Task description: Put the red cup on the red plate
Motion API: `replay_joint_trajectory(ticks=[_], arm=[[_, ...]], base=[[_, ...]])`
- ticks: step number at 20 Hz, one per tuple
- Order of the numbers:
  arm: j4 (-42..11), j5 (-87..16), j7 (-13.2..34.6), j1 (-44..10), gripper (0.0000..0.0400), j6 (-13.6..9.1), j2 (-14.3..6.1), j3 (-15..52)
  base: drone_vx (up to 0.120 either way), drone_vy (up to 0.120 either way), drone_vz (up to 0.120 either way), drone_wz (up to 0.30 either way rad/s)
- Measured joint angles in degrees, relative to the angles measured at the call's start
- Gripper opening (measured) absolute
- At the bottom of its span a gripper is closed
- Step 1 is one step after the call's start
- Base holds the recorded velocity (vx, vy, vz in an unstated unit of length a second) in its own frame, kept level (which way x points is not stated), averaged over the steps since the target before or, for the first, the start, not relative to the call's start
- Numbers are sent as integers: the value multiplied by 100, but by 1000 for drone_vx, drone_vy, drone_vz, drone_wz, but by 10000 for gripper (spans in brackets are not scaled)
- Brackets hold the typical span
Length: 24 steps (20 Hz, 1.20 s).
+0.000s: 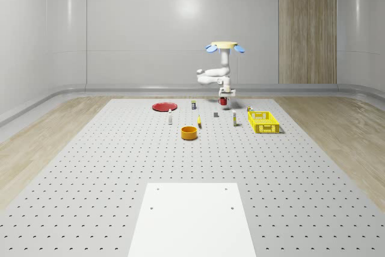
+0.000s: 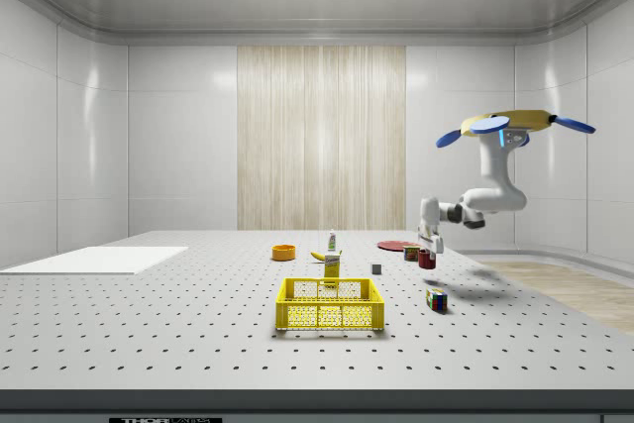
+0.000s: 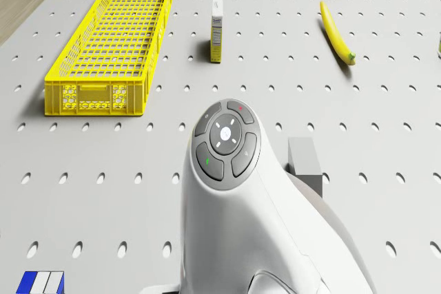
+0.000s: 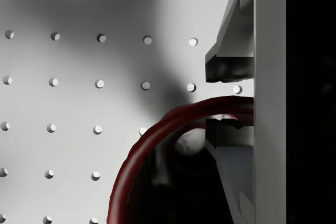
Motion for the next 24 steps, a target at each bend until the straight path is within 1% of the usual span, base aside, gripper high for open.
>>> replay_joint_trajectory(ticks=[5, 11, 14, 17, 21, 23, 24], arm=[[-8, 101, 163, -24, 99, 30, -56, 89], [-7, 166, 249, -50, 99, 101, -140, 133], [-5, 190, 273, -62, 99, 139, -183, 146], [-3, 211, 290, -74, 99, 178, -226, 156], [0, 236, 308, -89, 99, 229, -280, 168], [1, 248, 316, -96, 99, 254, -307, 173], [2, 254, 320, -100, 99, 266, -320, 176]], base=[[0, -120, 120, 0], [0, -120, 120, 0], [0, -120, 13, 0], [0, -120, 107, 0], [0, -120, 0, 0], [0, -120, 100, 0], [0, -120, 0, 0]])
